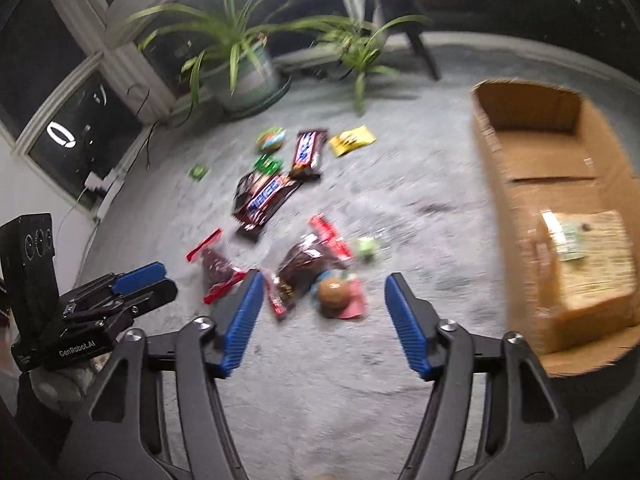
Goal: Organize snacks
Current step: 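Grasp a red-sealed meat bag with the right tool while the left tool grasps another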
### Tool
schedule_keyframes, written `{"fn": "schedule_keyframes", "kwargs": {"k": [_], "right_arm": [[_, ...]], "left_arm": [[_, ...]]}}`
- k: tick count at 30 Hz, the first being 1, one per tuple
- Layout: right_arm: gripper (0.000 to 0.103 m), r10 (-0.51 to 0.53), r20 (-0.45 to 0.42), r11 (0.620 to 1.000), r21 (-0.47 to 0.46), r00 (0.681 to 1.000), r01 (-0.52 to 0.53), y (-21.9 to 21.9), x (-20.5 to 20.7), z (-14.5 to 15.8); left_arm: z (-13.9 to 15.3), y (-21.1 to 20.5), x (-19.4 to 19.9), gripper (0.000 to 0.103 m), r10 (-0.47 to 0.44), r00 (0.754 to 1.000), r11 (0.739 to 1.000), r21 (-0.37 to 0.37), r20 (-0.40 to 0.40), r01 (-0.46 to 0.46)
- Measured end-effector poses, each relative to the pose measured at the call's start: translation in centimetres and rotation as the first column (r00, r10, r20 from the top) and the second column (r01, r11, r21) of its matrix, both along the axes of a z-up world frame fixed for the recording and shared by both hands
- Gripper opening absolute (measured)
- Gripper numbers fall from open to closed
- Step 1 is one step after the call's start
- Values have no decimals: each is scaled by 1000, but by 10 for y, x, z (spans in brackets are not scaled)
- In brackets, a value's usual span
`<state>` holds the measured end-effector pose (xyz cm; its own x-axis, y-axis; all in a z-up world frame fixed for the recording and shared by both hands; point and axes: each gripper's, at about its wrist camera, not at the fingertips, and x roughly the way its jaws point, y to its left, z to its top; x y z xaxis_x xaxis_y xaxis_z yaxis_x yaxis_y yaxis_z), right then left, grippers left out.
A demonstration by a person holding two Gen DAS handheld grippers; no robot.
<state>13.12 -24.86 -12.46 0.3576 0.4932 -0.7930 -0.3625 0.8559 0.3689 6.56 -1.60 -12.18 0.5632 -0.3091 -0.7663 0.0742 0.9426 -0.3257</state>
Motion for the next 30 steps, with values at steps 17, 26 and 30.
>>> {"fn": "schedule_keyframes", "kwargs": {"k": [17,26,30], "right_arm": [[50,51,-159,999,-12,986,-53,57,29,-46],[50,71,-152,992,-93,986,-86,75,35,-56],[47,93,-148,988,-112,985,-110,80,36,-58]], "left_arm": [[-43,26,31,53,58,987,985,-153,-150,-81],[-48,23,49,53,55,987,991,-114,-149,-72],[-51,19,52,53,44,988,997,-51,-149,-52]]}}
